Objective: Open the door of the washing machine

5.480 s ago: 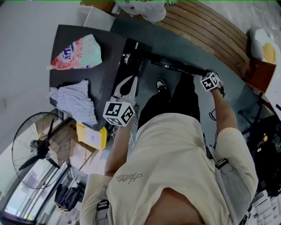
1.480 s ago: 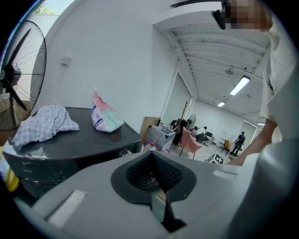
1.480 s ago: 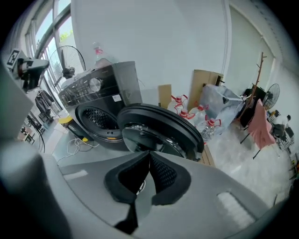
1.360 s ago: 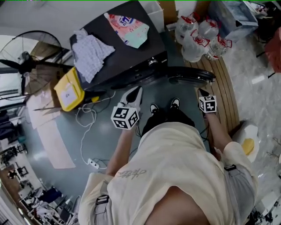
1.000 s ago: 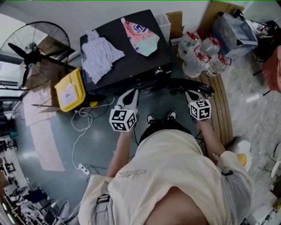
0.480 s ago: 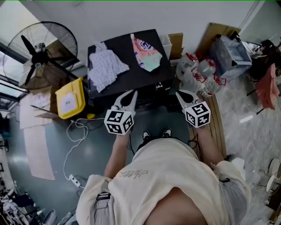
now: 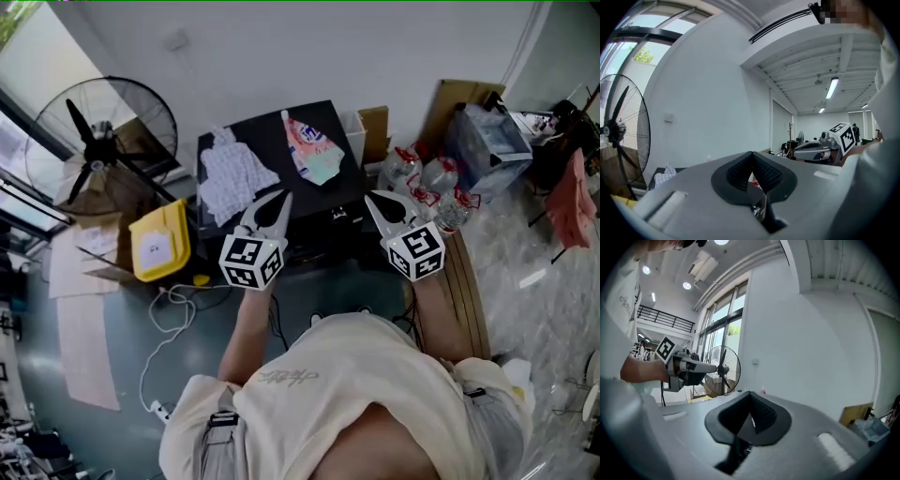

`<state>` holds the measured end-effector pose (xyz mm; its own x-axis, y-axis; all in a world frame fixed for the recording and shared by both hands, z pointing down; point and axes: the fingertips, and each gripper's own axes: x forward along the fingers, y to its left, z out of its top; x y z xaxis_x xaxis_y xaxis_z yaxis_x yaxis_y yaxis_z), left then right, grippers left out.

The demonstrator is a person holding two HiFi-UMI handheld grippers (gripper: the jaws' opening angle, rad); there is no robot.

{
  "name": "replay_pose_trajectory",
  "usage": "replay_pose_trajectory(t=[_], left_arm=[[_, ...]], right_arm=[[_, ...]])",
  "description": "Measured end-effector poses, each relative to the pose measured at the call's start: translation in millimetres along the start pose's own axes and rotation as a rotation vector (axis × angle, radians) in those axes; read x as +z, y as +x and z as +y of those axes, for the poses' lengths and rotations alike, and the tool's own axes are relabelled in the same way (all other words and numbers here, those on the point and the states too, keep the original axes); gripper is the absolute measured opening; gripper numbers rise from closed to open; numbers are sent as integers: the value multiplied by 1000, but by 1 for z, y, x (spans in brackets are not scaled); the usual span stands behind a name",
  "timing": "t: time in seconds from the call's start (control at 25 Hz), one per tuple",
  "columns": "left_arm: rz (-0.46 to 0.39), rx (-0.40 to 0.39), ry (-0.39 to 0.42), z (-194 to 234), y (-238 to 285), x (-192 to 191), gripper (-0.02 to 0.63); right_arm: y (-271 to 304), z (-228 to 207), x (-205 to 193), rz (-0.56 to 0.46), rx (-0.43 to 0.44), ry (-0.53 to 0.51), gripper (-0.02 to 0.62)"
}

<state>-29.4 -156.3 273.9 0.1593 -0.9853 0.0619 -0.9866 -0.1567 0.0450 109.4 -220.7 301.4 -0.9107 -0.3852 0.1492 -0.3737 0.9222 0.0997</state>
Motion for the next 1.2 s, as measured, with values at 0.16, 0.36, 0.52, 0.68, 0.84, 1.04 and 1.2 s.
replay_pose_trajectory(t=[0.16, 0.36, 0.52, 0.68, 0.84, 1.04, 1.2], left_arm=[[-46, 10, 31, 11, 10, 27, 20], [-106, -10, 45, 5, 10, 47, 18], [-124, 1, 67, 5, 8, 53, 18], [-141, 51, 76, 12, 4, 54, 18], [-113, 61, 65, 14, -1, 40, 18], [-86, 71, 29, 21, -7, 25, 18], [-73, 65, 19, 21, -7, 19, 18]], right_arm=[[2, -5, 31, -70, -21, -6, 0], [7, -9, 56, -139, -49, 9, 1], [11, -10, 54, -123, -68, -16, 0], [17, -8, 48, -125, -63, 8, 0], [21, 0, 48, -131, -42, 2, 0], [18, 3, 43, -121, -33, -17, 0], [15, -4, 38, -125, -39, 19, 0]])
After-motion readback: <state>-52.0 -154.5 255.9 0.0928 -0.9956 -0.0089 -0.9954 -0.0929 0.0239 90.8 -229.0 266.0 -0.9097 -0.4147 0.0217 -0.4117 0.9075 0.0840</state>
